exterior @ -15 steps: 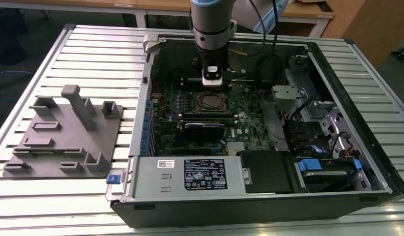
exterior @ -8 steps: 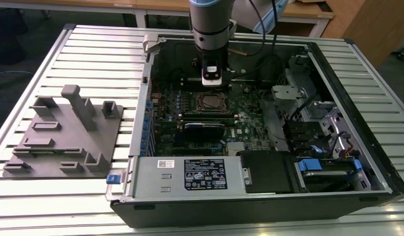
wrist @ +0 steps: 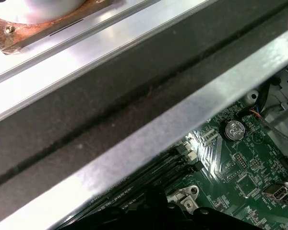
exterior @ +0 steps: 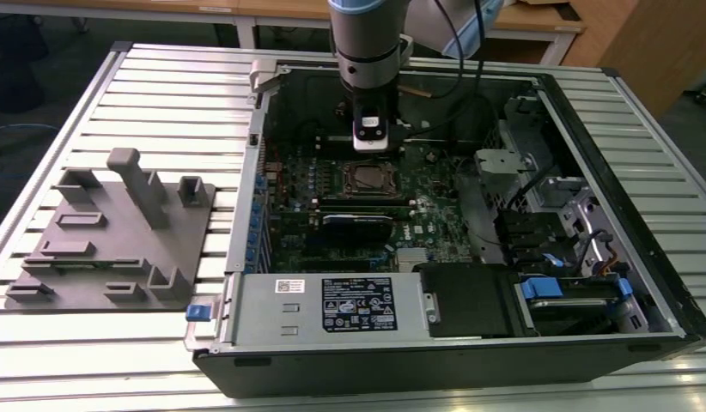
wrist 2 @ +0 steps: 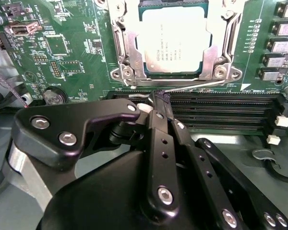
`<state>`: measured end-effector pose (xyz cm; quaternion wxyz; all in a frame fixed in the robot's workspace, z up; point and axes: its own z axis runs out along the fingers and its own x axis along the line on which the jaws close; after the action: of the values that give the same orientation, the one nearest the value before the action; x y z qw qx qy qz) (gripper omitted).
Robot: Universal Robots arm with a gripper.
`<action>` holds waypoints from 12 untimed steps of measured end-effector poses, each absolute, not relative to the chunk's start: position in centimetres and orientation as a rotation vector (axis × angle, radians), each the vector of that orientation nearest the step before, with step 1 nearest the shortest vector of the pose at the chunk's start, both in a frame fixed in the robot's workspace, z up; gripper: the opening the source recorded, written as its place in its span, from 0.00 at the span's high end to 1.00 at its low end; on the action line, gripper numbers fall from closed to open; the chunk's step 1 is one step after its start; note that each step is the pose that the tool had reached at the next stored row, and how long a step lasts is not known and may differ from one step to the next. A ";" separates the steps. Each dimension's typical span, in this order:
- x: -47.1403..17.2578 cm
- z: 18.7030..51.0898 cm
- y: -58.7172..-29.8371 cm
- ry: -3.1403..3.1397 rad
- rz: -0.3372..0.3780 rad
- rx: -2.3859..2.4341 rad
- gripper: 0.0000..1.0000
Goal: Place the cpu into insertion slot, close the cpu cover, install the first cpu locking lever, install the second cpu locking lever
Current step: 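Install the first cpu locking lever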
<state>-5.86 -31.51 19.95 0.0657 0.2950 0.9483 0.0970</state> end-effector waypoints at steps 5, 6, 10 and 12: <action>-5.9 19.8 -31.5 2.854 0.290 0.887 0.89; -5.9 19.8 -31.5 2.852 0.286 0.885 0.89; -5.9 19.7 -31.5 2.842 0.265 0.879 0.89; -5.9 19.7 -31.5 2.839 0.257 0.876 0.89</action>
<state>-5.94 -31.51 19.67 0.0798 0.2930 0.9489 0.0859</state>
